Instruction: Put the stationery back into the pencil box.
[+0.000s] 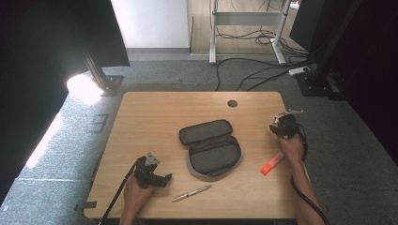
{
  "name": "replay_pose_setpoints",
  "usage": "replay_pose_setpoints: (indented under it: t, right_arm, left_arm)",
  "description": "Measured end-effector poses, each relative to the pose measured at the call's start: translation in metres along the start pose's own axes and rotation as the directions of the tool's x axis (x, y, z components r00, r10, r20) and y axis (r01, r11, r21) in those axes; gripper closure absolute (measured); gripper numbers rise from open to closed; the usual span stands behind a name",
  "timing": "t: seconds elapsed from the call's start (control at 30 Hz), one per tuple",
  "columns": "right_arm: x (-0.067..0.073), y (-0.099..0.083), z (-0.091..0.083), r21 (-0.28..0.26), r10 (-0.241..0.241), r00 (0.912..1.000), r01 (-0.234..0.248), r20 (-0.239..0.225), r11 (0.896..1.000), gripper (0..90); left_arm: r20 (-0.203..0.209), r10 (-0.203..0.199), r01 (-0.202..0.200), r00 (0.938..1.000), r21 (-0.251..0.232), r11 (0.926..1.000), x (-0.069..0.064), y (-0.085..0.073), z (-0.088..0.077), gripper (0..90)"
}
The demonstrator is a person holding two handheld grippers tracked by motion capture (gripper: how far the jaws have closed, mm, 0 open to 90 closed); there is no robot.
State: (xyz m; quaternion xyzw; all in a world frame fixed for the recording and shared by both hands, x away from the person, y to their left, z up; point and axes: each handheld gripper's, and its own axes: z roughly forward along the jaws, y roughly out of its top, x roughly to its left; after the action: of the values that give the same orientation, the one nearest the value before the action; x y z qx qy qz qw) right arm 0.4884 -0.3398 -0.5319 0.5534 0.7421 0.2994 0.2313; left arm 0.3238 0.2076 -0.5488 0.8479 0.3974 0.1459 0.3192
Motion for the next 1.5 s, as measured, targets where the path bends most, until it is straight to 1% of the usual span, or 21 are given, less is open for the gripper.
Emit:
replay_pose_setpoints:
  t: [0.13, 0.37, 0.5, 0.67, 0.77, 0.83, 0.9, 0.97, 1.0, 1.07, 1.1, 1.13, 1.17, 1.2, 1.23, 1.3, 1.33, 1.37, 1.5]
  right_arm:
    - [-0.003, 0.001, 0.005, 0.01, 0.003, 1.0, -0.003, 0.004, 1.0, 54.2]
    - [-0.01, 0.007, 0.015, 0.02, 0.03, 0.9994, -0.031, 0.013, 0.999, 52.6]
    - [-0.012, 0.01, 0.021, 0.029, 0.032, 0.9993, -0.032, 0.019, 0.999, 52.4]
    - [-0.014, 0.013, 0.026, 0.028, 0.037, 0.9991, -0.038, 0.019, 0.999, 52.2]
    - [-0.016, 0.015, 0.028, 0.027, 0.036, 0.9992, -0.036, 0.02, 0.999, 53.8]
    - [-0.019, 0.016, 0.03, 0.026, 0.046, 0.9988, -0.046, 0.013, 0.999, 56.8]
    - [-0.019, 0.017, 0.03, 0.028, 0.053, 0.9985, -0.054, 0.011, 0.998, 57.5]
    - [-0.021, 0.017, 0.031, 0.027, 0.064, 0.9979, -0.064, 0.012, 0.998, 61.0]
    - [-0.021, 0.017, 0.031, 0.027, 0.064, 0.9979, -0.064, 0.012, 0.998, 61.0]
    - [-0.021, 0.018, 0.031, 0.029, 0.069, 0.9976, -0.069, 0.008, 0.997, 58.2]
    - [-0.021, 0.019, 0.031, 0.037, 0.065, 0.9978, -0.066, 0.012, 0.997, 52.7]
    - [-0.02, 0.019, 0.032, 0.042, 0.066, 0.9976, -0.067, 0.018, 0.997, 50.2]
    - [-0.02, 0.019, 0.032, 0.042, 0.066, 0.9976, -0.067, 0.018, 0.997, 50.2]
    - [-0.021, 0.02, 0.033, 0.044, 0.069, 0.9973, -0.07, 0.027, 0.997, 44.3]
    - [-0.021, 0.021, 0.034, 0.047, 0.076, 0.9966, -0.077, 0.032, 0.996, 42.2]
    - [-0.023, 0.022, 0.036, 0.05, 0.078, 0.9963, -0.08, 0.035, 0.996, 38.9]
    - [-0.023, 0.022, 0.036, 0.05, 0.078, 0.9963, -0.08, 0.035, 0.996, 38.9]
    - [-0.023, 0.024, 0.038, 0.054, 0.08, 0.996, -0.082, 0.038, 0.995, 36.5]
    - [-0.022, 0.027, 0.04, 0.055, 0.081, 0.996, -0.083, 0.038, 0.995, 35.7]
  left_arm:
    - [0.002, 0.0, 0.0, 1.0, 0.0, 1.0, 0.0, 0.0, 0.0, 0.0]
    - [0.001, 0.001, -0.001, 1.0, 0.0, 1.0, 0.0, 0.0, 0.0, 0.0]
    - [0.001, 0.002, -0.002, 1.0, 0.0, 1.0, 0.0, 0.0, 0.0, 0.0]
    - [0.001, 0.001, -0.001, 1.0, 0.0, 1.0, 0.0, 0.0, 0.0, 0.0]
    - [0.001, 0.001, -0.001, 1.0, 0.0, 1.0, 0.0, 0.0, 0.0, 0.0]
    - [0.001, 0.001, -0.001, 1.0, 0.0, 1.0, 0.0, 0.0, 0.0, 0.0]
    - [0.001, 0.001, -0.001, 1.0, 0.0, 1.0, 0.0, 0.0, 0.0, 0.0]
    - [0.001, 0.001, -0.001, 1.0, 0.0, 1.0, 0.0, 0.0, 0.0, 0.0]
    - [0.001, 0.001, -0.001, 1.0, 0.0, 1.0, 0.0, 0.0, 0.0, 0.0]
    - [0.001, 0.001, -0.001, 1.0, 0.0, 1.0, 0.0, 0.0, 0.0, 0.0]
    - [0.001, 0.001, -0.001, 1.0, 0.0, 1.0, 0.0, 0.0, 0.0, 0.0]
    - [0.001, 0.001, -0.001, 1.0, 0.0, 1.0, 0.0, 0.0, 0.0, 0.0]
    - [0.001, 0.001, -0.001, 1.0, 0.0, 1.0, 0.0, 0.0, 0.0, 0.0]
    - [0.001, 0.001, -0.001, 1.0, 0.0, 1.0, 0.0, 0.0, 0.0, 0.0]
    - [0.001, 0.001, -0.001, 1.0, 0.0, 1.0, 0.0, 0.0, 0.0, 0.0]
    - [0.001, 0.001, -0.001, 1.0, 0.0, 1.0, 0.0, 0.0, 0.0, 0.0]
    - [0.001, 0.001, -0.001, 1.0, 0.0, 1.0, 0.0, 0.0, 0.0, 0.0]
    - [0.001, 0.001, -0.001, 1.0, 0.0, 1.0, 0.0, 0.0, 0.0, 0.0]
    - [0.001, 0.001, -0.001, 1.0, 0.0, 1.0, 0.0, 0.0, 0.0, 0.0]
